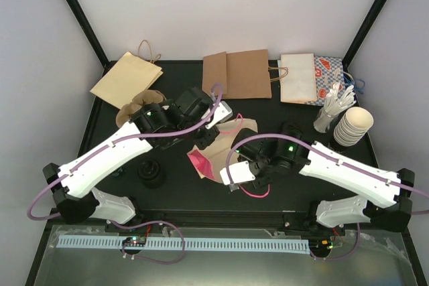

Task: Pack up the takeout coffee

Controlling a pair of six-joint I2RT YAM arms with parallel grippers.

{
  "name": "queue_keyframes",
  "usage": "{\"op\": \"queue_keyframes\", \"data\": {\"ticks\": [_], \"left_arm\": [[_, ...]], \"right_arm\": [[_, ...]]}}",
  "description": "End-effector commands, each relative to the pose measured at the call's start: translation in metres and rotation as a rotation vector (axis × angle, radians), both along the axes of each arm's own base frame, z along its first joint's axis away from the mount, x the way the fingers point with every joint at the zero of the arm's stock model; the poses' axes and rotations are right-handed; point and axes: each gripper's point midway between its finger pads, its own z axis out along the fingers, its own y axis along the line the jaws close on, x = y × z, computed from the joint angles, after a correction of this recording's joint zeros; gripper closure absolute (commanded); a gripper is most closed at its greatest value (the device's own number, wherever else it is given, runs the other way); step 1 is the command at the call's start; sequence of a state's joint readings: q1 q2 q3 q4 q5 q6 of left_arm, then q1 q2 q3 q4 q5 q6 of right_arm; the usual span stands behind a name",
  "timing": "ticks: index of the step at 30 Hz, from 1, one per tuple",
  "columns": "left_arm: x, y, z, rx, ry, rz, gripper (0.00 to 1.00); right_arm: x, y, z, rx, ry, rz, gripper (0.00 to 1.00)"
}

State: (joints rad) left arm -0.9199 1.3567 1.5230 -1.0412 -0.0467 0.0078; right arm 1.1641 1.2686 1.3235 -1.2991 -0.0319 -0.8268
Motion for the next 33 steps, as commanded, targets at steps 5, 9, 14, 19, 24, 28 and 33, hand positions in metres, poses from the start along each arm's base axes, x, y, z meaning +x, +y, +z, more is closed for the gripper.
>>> {"op": "queue_keyframes", "data": {"ticks": [5, 9, 14, 19, 24, 28, 33], "left_arm": [[-0.012, -0.02, 0.002, -0.038, 0.035, -0.079, 0.99], [-0.016, -0.021, -0.002, -0.029, 0.045, -0.087, 0.98], [-0.022, -0.025, -0.004, -0.03, 0.057, -0.11, 0.98], [-0.031, -0.03, -0.002, -0.038, 0.074, -0.144, 0.99], [-0.039, -0.034, 0.003, -0.072, 0.092, -0.179, 0.99], [-0.044, -0.033, 0.004, -0.082, 0.098, -0.196, 0.99], [-0.047, -0.03, 0.007, -0.087, 0.092, -0.207, 0.98]], "right_arm": [[0.04, 0.016, 0.041, 0.162, -0.242, -0.103, 0.99], [0.054, 0.019, 0.052, 0.201, -0.322, -0.144, 0.99], [0.064, 0.024, 0.067, 0.239, -0.371, -0.137, 0.99], [0.067, 0.028, 0.063, 0.214, -0.401, -0.065, 0.99], [0.066, 0.039, 0.054, 0.203, -0.39, -0.005, 0.99], [0.062, 0.04, 0.044, 0.185, -0.387, 0.066, 0.99], [0.043, 0.035, 0.035, 0.167, -0.313, 0.184, 0.99]]}}
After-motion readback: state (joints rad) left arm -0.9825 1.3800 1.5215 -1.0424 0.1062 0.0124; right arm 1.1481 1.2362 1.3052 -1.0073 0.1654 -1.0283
